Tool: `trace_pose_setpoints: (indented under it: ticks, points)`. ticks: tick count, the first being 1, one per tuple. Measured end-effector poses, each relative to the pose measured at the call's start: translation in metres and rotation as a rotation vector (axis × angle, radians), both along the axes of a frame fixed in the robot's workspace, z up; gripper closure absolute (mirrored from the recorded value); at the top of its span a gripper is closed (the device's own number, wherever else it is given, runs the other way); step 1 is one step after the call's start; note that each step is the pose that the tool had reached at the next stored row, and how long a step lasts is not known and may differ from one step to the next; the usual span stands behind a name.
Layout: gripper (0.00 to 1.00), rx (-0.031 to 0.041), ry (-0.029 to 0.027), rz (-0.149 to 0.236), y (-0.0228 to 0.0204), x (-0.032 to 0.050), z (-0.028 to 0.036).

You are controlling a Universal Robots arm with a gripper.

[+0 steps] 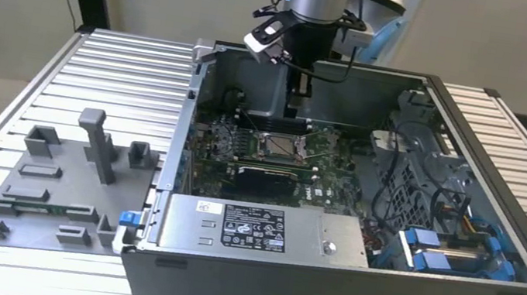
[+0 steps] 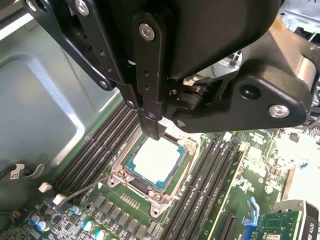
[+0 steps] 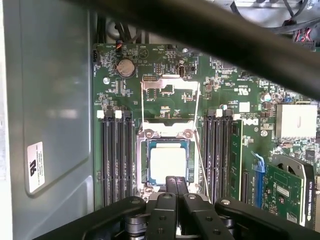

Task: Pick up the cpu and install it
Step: 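Place the cpu into insertion slot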

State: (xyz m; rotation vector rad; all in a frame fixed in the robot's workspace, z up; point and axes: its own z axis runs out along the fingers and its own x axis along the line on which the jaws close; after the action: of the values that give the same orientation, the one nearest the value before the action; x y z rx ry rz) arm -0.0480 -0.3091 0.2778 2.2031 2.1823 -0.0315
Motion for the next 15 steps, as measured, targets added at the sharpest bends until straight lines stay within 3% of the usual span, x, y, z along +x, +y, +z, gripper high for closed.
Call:
trace_pose_setpoints:
  ticks: [15]
  points:
    - [1.0,-0.0003,0.001,0.0,0.0,0.0027,0.0032]
